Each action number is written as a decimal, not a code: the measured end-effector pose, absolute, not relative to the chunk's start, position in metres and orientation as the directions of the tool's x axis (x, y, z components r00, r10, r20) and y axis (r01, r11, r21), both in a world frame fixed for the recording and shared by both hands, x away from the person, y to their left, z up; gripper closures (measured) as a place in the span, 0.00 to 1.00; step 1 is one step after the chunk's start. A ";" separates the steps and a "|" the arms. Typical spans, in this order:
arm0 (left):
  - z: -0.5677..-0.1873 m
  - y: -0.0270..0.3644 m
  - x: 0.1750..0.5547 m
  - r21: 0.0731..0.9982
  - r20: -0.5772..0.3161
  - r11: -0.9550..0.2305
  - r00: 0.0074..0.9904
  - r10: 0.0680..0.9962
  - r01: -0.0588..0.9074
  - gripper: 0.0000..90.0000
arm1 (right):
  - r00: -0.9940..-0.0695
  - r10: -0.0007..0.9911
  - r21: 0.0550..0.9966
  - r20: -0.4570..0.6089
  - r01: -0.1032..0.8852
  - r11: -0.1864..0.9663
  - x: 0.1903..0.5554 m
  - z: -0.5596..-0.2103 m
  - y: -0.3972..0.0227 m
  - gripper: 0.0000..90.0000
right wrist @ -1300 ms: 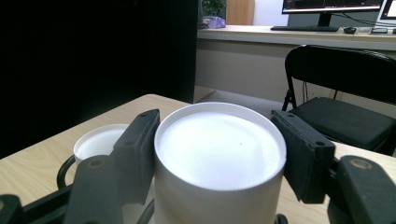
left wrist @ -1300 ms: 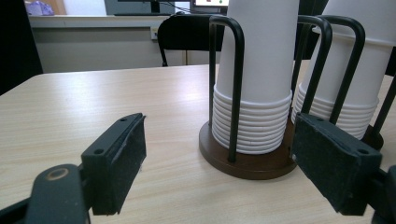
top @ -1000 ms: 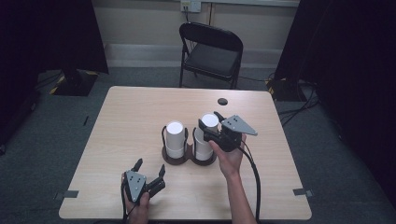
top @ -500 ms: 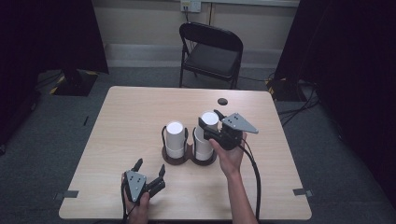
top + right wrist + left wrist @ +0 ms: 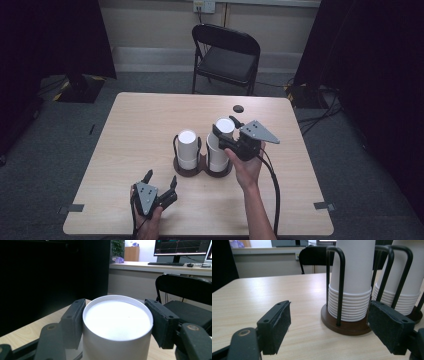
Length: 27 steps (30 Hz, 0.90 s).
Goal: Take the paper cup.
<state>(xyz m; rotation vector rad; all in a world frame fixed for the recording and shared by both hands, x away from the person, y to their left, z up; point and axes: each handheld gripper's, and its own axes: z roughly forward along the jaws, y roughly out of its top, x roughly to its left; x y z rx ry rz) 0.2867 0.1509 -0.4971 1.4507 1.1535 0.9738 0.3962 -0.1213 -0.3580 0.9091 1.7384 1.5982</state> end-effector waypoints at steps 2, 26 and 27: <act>-0.497 0.151 0.289 0.982 -0.006 -0.034 0.209 0.978 0.187 0.21 | -0.583 0.812 0.996 0.024 0.087 0.033 0.395 -0.357 -0.122 0.39; -0.488 0.154 0.289 0.969 -0.104 0.026 0.312 0.944 0.245 0.26 | -0.542 0.813 0.976 0.214 0.152 -0.156 0.360 -0.354 -0.160 0.39; -0.487 0.153 0.289 0.968 -0.113 0.032 0.322 0.940 0.249 0.25 | -0.544 0.811 0.975 0.218 0.157 -0.156 0.359 -0.355 -0.160 0.39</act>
